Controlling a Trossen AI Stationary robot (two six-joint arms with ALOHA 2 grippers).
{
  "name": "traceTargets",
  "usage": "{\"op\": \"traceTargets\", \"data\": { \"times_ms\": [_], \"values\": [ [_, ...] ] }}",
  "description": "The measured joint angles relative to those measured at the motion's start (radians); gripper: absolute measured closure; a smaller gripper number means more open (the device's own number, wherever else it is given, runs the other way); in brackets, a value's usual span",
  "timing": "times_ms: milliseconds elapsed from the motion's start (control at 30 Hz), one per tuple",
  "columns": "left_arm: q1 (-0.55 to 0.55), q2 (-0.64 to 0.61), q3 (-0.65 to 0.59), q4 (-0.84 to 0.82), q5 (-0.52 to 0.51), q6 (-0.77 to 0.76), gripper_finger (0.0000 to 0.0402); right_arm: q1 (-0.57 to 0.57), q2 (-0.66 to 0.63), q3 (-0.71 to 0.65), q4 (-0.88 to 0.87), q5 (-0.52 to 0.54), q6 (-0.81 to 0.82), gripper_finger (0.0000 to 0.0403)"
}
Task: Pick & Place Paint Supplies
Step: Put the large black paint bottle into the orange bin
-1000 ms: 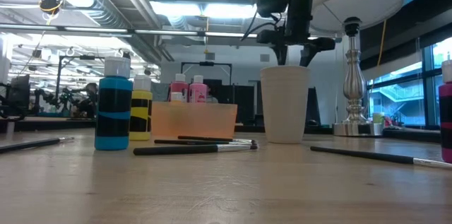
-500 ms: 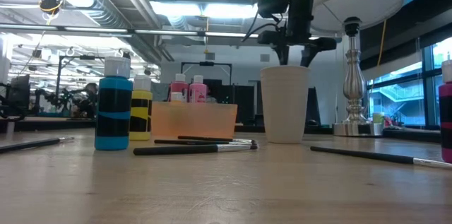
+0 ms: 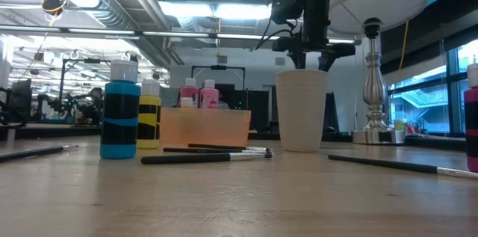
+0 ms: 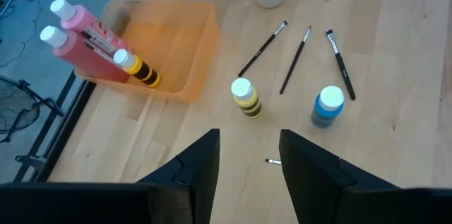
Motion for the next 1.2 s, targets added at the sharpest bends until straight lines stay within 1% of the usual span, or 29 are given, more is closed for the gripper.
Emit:
{"op": "traceTargets", "data": {
  "times_ms": [567, 767, 1100, 1200],
  "values": [
    [0.0, 0.0, 0.0, 0.0, 0.006, 0.002, 0.0258, 0.0, 0.004, 0.0, 0.009, 0.001, -0.001, 0.0193],
    [0.0, 0.0, 0.0, 0.0, 0.006, 0.001, 0.0258, 0.0, 0.004, 0.0, 0.008, 0.001, -0.001, 0.0218],
    [0.0, 0.0, 0.0, 0.0, 0.005, 0.003, 0.0258, -0.007, 0.004, 0.0, 0.001, 0.003, -0.029, 0.0281],
    [0.0, 0.0, 0.0, 0.0, 0.005, 0.003, 0.0258, -0.014, 0.004, 0.0, -0.008, 0.001, -0.034, 0.0281]
  ]
}}
